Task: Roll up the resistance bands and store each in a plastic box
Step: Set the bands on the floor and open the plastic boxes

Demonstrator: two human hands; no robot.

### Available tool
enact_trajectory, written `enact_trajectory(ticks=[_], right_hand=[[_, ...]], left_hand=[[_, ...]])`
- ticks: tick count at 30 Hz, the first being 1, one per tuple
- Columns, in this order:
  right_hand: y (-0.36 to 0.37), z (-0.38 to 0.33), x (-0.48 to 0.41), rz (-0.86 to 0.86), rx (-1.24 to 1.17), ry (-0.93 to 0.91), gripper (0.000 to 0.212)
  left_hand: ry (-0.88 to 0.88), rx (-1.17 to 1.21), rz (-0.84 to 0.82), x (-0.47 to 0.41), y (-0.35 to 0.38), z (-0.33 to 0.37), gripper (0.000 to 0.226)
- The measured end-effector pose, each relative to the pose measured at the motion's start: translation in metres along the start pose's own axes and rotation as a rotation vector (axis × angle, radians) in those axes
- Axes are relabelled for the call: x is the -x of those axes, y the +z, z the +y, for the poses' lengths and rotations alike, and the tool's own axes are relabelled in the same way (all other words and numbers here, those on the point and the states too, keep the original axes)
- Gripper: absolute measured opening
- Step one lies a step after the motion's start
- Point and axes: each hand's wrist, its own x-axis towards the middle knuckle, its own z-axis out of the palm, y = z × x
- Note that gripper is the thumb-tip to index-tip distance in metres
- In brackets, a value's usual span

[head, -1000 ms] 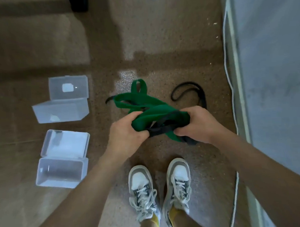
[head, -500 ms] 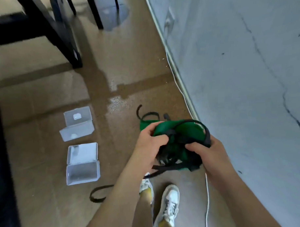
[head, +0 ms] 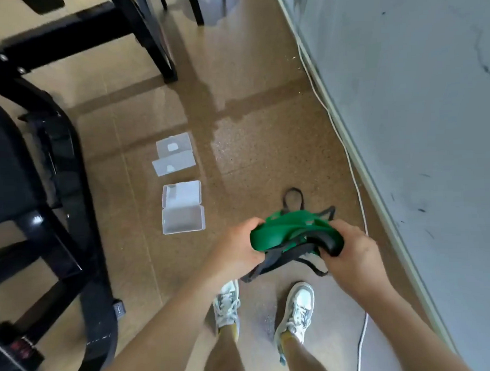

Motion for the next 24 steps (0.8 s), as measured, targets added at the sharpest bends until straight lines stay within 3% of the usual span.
enact_trajectory(ticks=[6,10,13,17,20,24], right_hand=[[0.103,0.016,0.046,-0.143,0.191,-0.158,0.038],[0.178,0.031,0.061,-0.219,0.346,-0.183,0.05],[0.226,0.041,0.072,-0.273,0.344,-0.047,0.043],[0.25,0.043,0.073,-0.253,0.083,0.271,0.042],[0.264,0.061,0.056,-0.22,-0.173,0.512,0.043],[0.288,0.099,0.022,0.055,-0.324,0.648,0.023]], left_hand=[[-0.13,-0.06,-0.182,0.022,0.024,-0.121,0.04],[-0.239,0.031,-0.256,0.022,0.034,-0.209,0.017],[-0.283,0.112,-0.279,0.018,0.045,-0.257,0.012],[-0.328,0.418,-0.253,0.002,0.056,-0.292,0.038],[-0.367,0.615,-0.089,-0.028,0.061,-0.314,0.045],[-0.328,0.628,0.185,-0.093,0.072,-0.33,0.056]])
